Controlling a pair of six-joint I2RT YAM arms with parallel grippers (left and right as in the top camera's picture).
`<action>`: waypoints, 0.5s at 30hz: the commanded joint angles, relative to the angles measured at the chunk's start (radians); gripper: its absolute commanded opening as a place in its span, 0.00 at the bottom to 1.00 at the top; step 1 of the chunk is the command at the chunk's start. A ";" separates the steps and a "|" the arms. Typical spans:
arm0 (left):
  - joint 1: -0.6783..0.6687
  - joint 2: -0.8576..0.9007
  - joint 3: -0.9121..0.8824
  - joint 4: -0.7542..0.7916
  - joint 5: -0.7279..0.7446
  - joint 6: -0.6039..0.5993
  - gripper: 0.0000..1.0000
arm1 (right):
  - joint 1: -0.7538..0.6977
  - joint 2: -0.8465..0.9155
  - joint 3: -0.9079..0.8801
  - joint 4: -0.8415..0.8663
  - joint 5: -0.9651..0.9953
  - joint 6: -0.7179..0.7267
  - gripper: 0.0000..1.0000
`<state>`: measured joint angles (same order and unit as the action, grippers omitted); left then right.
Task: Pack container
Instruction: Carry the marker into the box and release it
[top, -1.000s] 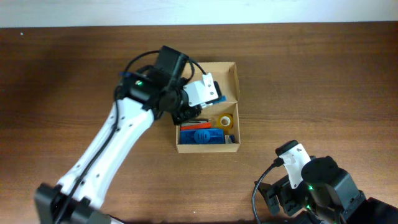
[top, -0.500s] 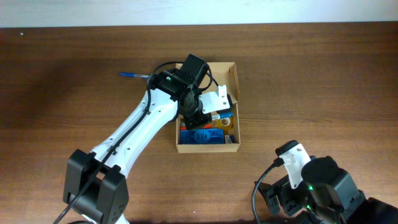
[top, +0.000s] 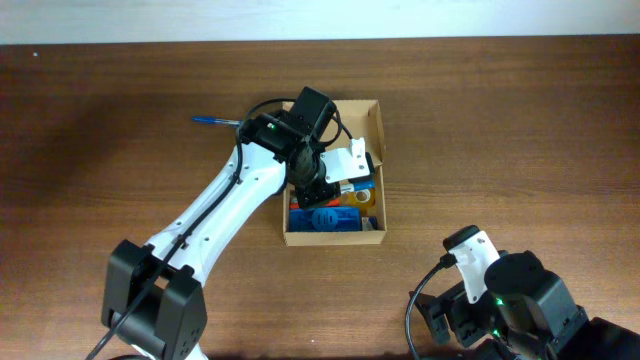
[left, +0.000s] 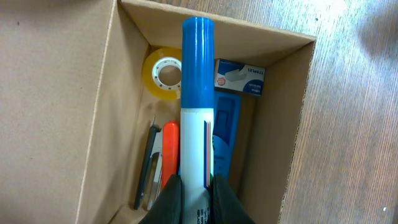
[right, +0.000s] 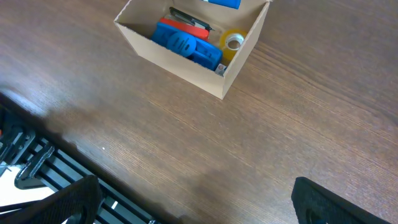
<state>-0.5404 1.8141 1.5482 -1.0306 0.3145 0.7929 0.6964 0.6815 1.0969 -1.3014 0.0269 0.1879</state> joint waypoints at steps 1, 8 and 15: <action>0.000 0.018 0.003 0.000 0.004 0.017 0.02 | 0.002 -0.008 0.008 0.003 0.011 0.012 0.99; 0.000 0.118 0.003 0.002 0.004 0.032 0.02 | 0.002 -0.008 0.008 0.003 0.011 0.012 0.99; 0.000 0.170 0.003 0.000 0.003 0.074 0.02 | 0.002 -0.008 0.008 0.003 0.011 0.012 0.99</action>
<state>-0.5404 1.9713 1.5482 -1.0290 0.3141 0.8181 0.6964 0.6815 1.0969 -1.3014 0.0269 0.1883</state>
